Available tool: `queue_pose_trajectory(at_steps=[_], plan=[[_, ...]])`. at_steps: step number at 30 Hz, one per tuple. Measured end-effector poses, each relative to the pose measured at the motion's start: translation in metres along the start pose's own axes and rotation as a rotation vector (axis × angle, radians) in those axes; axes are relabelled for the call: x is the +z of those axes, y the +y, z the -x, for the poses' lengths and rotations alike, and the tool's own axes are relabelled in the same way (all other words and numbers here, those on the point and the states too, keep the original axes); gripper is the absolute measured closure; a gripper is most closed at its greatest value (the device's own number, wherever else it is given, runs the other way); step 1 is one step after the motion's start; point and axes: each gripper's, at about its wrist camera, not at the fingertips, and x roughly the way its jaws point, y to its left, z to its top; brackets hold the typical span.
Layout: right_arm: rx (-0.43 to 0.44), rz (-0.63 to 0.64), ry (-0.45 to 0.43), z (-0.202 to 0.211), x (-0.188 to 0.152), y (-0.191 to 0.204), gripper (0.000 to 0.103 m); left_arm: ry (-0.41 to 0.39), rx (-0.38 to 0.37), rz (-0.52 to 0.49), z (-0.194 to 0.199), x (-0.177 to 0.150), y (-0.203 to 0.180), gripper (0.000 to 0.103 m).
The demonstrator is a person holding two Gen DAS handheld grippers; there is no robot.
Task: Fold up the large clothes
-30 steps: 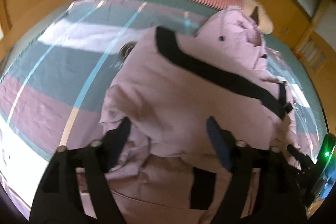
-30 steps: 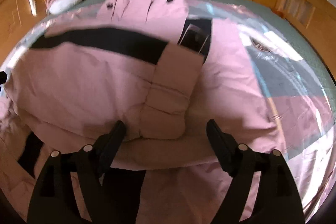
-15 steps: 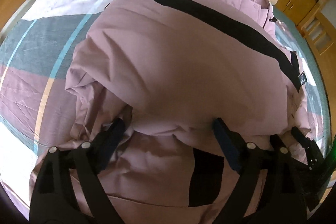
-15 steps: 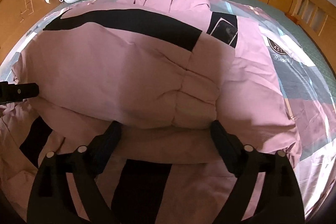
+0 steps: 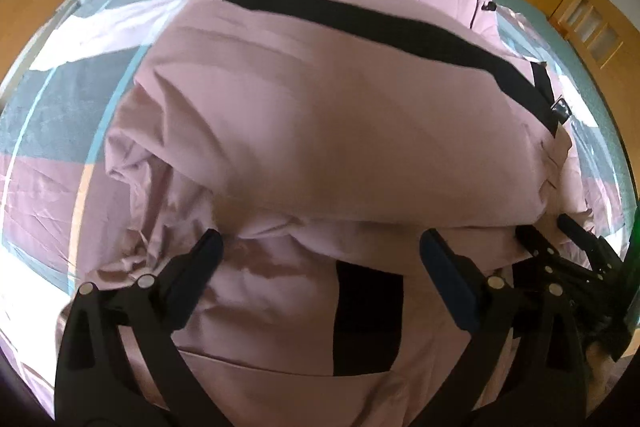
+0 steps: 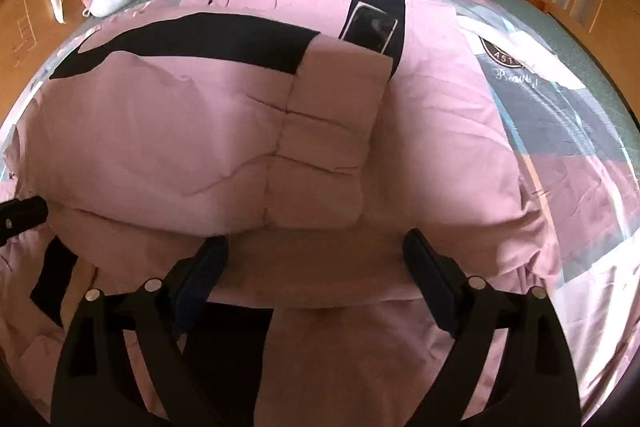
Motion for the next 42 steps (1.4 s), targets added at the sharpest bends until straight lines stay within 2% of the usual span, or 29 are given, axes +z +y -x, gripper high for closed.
queue_pose_trajectory(at_steps=[6, 12, 22, 30, 35, 42], plan=[[-0.018, 0.009, -0.008, 0.000, -0.003, 0.002, 0.006, -0.020, 0.009, -0.002, 0.004, 0.001, 0.001, 0.003], [-0.025, 0.013, -0.010, -0.001, -0.002, 0.003, 0.004, -0.001, 0.003, 0.011, 0.002, 0.002, 0.004, 0.003], [-0.029, 0.012, -0.013, -0.001, -0.002, 0.002, 0.002, -0.044, 0.030, 0.003, 0.009, 0.004, 0.005, 0.003], [-0.029, 0.014, -0.018, -0.002, -0.002, 0.003, 0.001, -0.036, 0.025, 0.007, 0.008, 0.005, 0.006, 0.003], [-0.030, 0.013, -0.022, -0.002, -0.002, 0.001, 0.001, -0.018, 0.002, 0.054, -0.001, 0.002, 0.012, 0.003], [-0.028, 0.007, -0.024, -0.003, -0.002, 0.001, 0.001, -0.059, -0.014, 0.066, -0.004, 0.000, 0.014, 0.002]])
